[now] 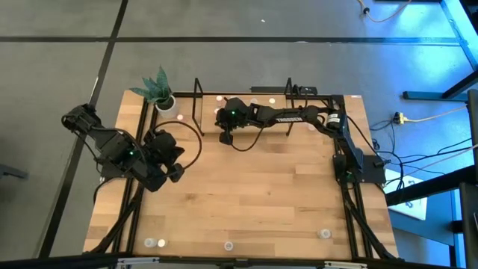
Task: Pick and place medicine bottles onto shelf by color
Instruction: Adjust the pink pill bottle on the shelf
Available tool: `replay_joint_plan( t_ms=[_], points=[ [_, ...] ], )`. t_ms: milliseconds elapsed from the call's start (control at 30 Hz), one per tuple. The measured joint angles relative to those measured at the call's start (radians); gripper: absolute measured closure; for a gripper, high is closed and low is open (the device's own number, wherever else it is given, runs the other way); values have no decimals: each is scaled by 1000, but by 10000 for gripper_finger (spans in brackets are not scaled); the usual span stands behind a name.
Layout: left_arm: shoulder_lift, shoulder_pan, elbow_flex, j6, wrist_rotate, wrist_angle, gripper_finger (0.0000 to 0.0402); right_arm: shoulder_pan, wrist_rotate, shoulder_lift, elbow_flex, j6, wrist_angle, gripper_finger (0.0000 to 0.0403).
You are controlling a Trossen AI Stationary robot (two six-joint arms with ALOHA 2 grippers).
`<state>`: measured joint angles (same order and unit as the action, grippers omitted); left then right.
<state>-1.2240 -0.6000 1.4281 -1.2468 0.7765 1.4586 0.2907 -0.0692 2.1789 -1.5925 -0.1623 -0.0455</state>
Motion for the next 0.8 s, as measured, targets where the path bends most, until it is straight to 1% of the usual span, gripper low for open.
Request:
replay_joint_plan(
  t_ms=[133, 433, 600, 800],
  points=[
    [0, 10, 0, 1, 0, 0, 378, 9, 32, 4, 0, 1, 1, 400],
    [0, 13, 0, 1, 0, 0, 393, 21, 34, 4, 0, 0, 2, 400],
    [0, 13, 0, 1, 0, 0, 400, 24, 60, 4, 0, 0, 7, 400],
    [0, 13, 0, 1, 0, 1, 394, 27, 61, 4, 0, 0, 35, 400]
  ],
)
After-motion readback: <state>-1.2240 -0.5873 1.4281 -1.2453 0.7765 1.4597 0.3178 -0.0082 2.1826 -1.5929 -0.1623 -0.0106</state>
